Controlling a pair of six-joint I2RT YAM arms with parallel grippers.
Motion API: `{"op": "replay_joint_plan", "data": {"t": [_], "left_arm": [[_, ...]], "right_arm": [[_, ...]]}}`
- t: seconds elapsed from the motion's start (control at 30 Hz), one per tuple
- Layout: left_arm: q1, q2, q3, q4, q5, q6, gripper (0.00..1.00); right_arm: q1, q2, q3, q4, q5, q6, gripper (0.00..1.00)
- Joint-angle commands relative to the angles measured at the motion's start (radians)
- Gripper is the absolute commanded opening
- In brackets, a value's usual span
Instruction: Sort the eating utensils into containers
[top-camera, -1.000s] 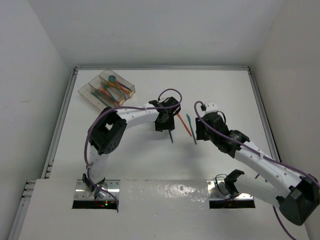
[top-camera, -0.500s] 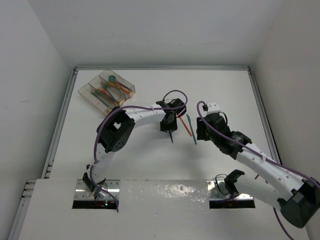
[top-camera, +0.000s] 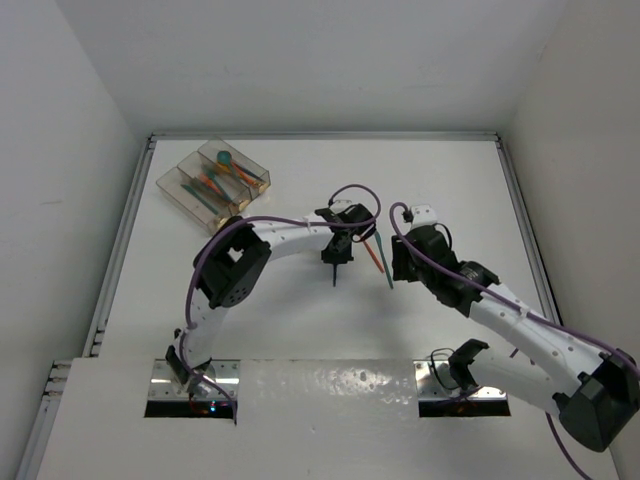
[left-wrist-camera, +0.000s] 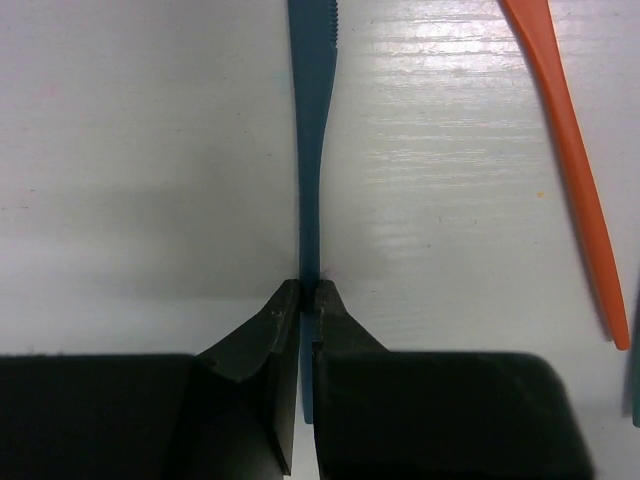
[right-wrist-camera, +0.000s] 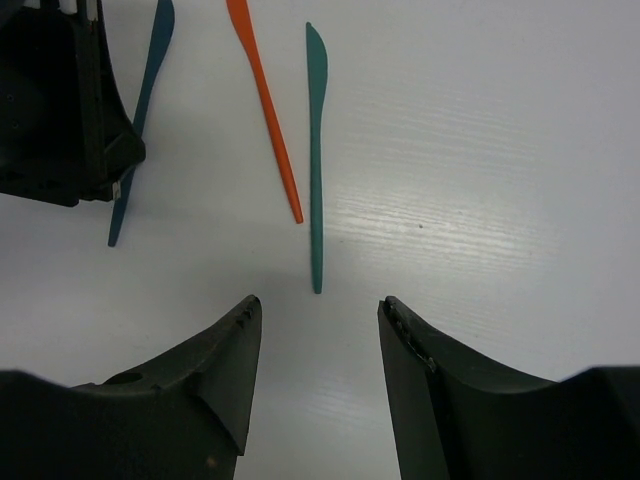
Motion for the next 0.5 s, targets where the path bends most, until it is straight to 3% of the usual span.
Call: {"op": "replay_joint_plan", "data": {"t": [0.0, 0.27, 0.47], "left_arm": [[0.039, 0.036, -0.086, -0.039, -0.003, 0.037, 0.00], [0.226, -0.302, -0.033, 0.055, 0.066, 0.088, 0.00], [0.439, -0.427, 0.012, 0.004, -0.049, 0.065, 0.00]], "right_arm": [[0.003, 0.009, 0.019, 0.039, 0.007, -0.014, 0.51], [0.003, 0.026, 0.042, 0.042, 0.003, -0.023, 0.50], [0.003, 0.033, 0.054, 0.044, -0.002, -0.026, 0.50]]}}
